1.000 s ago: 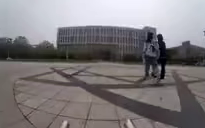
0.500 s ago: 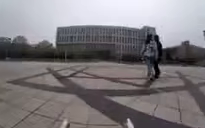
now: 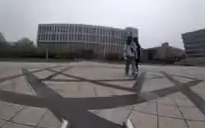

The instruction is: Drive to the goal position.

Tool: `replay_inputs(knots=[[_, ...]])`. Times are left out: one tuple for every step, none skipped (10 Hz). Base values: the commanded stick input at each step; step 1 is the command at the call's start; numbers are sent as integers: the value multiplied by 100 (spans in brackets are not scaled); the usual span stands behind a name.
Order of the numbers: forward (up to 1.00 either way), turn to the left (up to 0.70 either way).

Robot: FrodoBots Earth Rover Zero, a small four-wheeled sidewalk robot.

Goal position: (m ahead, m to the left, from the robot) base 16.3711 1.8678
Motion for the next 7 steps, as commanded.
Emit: replay_inputs(knots=[[100,-38],[100,-38],[100,-38],[100,-35],[100,2],[100,2],[100,2]])
